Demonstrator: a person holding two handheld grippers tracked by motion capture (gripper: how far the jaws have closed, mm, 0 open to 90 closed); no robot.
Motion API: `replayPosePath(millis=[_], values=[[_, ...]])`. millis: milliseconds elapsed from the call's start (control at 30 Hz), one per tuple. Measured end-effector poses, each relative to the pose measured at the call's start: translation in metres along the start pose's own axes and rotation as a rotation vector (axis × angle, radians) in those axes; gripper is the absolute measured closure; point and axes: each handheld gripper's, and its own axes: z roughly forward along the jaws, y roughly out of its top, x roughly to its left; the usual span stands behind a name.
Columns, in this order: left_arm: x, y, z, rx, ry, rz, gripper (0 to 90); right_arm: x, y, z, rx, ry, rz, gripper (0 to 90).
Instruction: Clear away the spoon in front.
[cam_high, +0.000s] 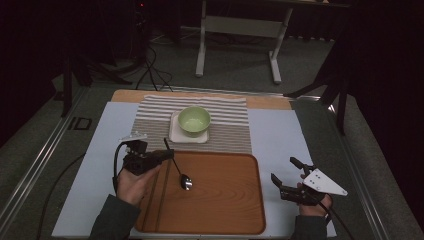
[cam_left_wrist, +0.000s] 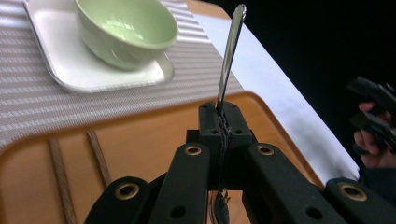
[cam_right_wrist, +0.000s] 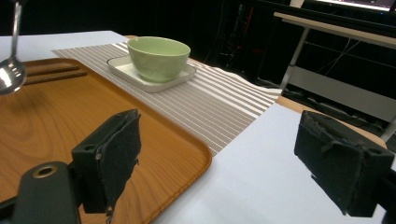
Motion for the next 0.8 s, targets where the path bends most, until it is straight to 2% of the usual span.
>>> replayPosePath(millis=[167,267,333,500,600,733,800], values=[[-0.001,-0.012,0.005,0.113,-0.055,0.014,90.0,0.001,0.0,0.0,0.0,0.0,-0.001,14.0],[-0.001,-0.019,0.014,0.192,-0.055,0.035,90.0,0.0,0.0,0.001,0.004,0.0,-0.004,14.0],[0.003,-0.022,0.022,0.199,-0.07,0.016,89.8,0.001,0.0,0.001,0.004,0.001,-0.004,14.0],[0.016,-0.032,0.044,0.236,-0.044,-0.005,85.4,0.001,0.0,0.002,0.005,0.005,-0.008,14.0],[0.021,-0.04,0.057,0.278,-0.035,-0.014,83.2,0.001,0.0,0.001,0.003,0.005,-0.006,14.0],[0.025,-0.046,0.064,0.305,-0.006,-0.014,83.7,0.0,0.0,0.001,0.001,0.004,-0.005,14.1],[0.026,-0.047,0.064,0.305,0.005,-0.018,79.9,0.001,0.0,0.002,0.004,0.007,-0.005,14.1]])
